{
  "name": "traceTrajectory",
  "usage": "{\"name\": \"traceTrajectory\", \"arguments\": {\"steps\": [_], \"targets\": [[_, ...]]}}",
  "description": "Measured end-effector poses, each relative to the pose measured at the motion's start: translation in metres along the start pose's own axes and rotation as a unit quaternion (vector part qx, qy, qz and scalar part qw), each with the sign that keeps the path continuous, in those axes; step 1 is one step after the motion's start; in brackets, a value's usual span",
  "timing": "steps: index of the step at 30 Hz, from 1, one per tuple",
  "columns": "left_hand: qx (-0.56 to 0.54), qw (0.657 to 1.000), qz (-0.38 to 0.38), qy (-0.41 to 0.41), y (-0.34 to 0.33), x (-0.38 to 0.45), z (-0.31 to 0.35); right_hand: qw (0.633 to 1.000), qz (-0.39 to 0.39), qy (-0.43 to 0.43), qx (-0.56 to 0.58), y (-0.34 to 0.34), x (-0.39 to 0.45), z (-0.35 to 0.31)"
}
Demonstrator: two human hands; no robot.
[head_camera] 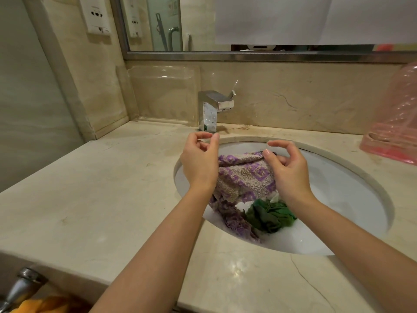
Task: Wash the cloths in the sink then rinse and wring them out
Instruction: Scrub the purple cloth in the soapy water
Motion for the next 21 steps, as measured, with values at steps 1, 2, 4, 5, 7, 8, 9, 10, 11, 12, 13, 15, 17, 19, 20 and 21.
{"name": "traceTrajectory", "arguments": {"steps": [1, 2, 4, 5, 7, 8, 9, 10, 11, 12, 13, 15, 17, 19, 20, 21], "targets": [[-0.001, 1.0, 0.005, -0.004, 0.0, -0.0001, 0.0006, 1.0, 0.002, 0.002, 0.004, -0.0003, 0.0005, 0.0001], [-0.003, 1.0, 0.009, -0.007, 0.0001, 0.0, 0.0011, 1.0, 0.002, 0.003, 0.008, -0.0005, 0.0009, -0.0001], [-0.009, 1.0, 0.017, -0.011, 0.0002, 0.0, 0.0016, 1.0, 0.002, 0.005, 0.013, -0.0011, 0.0016, -0.0002], [-0.011, 1.0, 0.02, -0.013, 0.0002, -0.0001, 0.0015, 1.0, 0.001, 0.006, 0.016, -0.0016, 0.0015, -0.0009], [-0.013, 1.0, 0.021, -0.015, 0.0002, -0.0001, 0.0011, 1.0, 0.004, 0.012, 0.026, -0.0024, 0.0015, -0.0022], [-0.013, 1.0, 0.02, -0.015, -0.0001, -0.0002, 0.0009, 0.999, 0.006, 0.013, 0.03, -0.0026, 0.0016, -0.0027], [-0.014, 1.0, 0.021, -0.015, -0.0002, -0.0002, 0.0009, 0.999, 0.009, 0.015, 0.031, -0.0023, 0.0014, -0.0034], [-0.016, 1.0, 0.022, -0.016, -0.0003, -0.0002, 0.0011, 0.999, 0.014, 0.018, 0.033, -0.0019, 0.002, -0.0036], [-0.017, 0.999, 0.023, -0.017, -0.0003, -0.0002, 0.0017, 0.999, 0.017, 0.022, 0.034, -0.0015, 0.0017, -0.0046], [-0.018, 0.999, 0.024, -0.019, -0.0003, -0.0001, 0.0023, 0.999, 0.018, 0.026, 0.034, -0.0016, 0.0021, -0.005], [-0.018, 0.999, 0.025, -0.022, -0.0002, 0.0, 0.0028, 0.999, 0.017, 0.03, 0.034, -0.0019, 0.0016, -0.0061], [-0.019, 0.999, 0.028, -0.023, 0.0, 0.0003, 0.003, 0.999, 0.017, 0.036, 0.033, -0.0026, 0.0013, -0.0071], [-0.02, 0.999, 0.031, -0.023, 0.0001, 0.0004, 0.0028, 0.998, 0.02, 0.041, 0.033, -0.0023, 0.0011, -0.0075], [-0.024, 0.999, 0.03, -0.023, 0.0, 0.0003, 0.0026, 0.998, 0.02, 0.041, 0.033, -0.0027, 0.0009, -0.0077], [-0.027, 0.999, 0.027, -0.022, -0.0003, 0.0, 0.0027, 0.998, 0.02, 0.041, 0.035, -0.0032, 0.0009, -0.0073], [-0.029, 0.999, 0.024, -0.021, -0.0004, -0.0004, 0.0029, 0.998, 0.018, 0.041, 0.037, -0.0035, 0.0003, -0.0073]]}}
Point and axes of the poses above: each hand's wrist, its own x-axis towards the middle knuckle, its own y-axis out of the back of the hand, z = x × y, the point moved 1 cm from there along x, towards the middle knuckle, and after that the axes turned 10 degrees about -y, right-handed, at the moved point
